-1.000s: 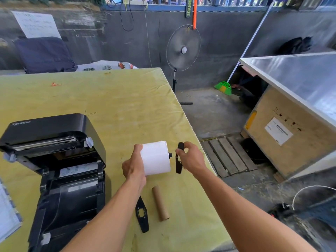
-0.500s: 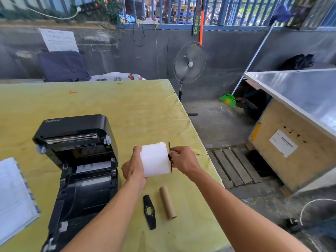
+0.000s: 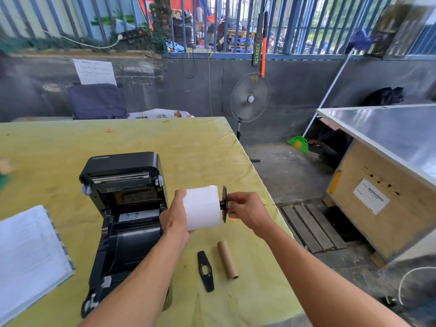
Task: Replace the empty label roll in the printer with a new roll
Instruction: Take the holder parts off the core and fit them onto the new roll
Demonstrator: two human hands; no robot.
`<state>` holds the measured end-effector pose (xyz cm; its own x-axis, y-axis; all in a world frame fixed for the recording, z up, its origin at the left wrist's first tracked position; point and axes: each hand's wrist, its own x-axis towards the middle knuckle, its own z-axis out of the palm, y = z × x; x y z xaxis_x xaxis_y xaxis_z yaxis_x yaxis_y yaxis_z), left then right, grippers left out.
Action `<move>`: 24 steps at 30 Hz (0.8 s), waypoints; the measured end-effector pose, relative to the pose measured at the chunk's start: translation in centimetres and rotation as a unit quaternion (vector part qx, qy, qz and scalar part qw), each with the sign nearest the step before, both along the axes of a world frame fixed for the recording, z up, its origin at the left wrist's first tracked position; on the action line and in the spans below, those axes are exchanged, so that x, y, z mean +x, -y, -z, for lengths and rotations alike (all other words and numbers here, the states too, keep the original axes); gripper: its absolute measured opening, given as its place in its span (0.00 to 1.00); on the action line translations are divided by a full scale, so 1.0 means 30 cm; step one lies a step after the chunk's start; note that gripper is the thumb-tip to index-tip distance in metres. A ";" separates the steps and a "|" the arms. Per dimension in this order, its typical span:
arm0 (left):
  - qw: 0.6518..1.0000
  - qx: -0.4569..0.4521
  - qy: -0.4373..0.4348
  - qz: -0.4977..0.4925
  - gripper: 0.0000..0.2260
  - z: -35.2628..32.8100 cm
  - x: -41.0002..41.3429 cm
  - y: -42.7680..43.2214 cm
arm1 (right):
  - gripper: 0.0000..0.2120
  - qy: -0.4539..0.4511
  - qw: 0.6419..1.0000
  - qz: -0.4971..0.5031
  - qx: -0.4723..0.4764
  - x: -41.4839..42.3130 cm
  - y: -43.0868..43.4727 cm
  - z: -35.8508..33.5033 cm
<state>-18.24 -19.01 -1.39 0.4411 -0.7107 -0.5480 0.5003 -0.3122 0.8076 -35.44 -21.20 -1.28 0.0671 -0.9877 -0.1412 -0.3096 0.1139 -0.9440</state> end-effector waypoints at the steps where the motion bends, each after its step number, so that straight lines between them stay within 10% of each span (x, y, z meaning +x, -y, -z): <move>1: 1.000 -0.004 0.005 0.002 0.15 -0.005 0.004 -0.008 | 0.12 0.001 1.000 0.001 -0.007 0.002 -0.007 -0.002; 17: 1.000 -0.022 0.009 0.011 0.14 -0.016 0.030 -0.102 | 0.06 0.121 0.987 0.022 0.103 0.082 -0.130 0.002; 24: 1.000 -0.002 0.008 -0.004 0.15 -0.011 -0.033 -0.134 | 0.35 0.242 0.952 0.068 0.174 0.155 -0.202 0.017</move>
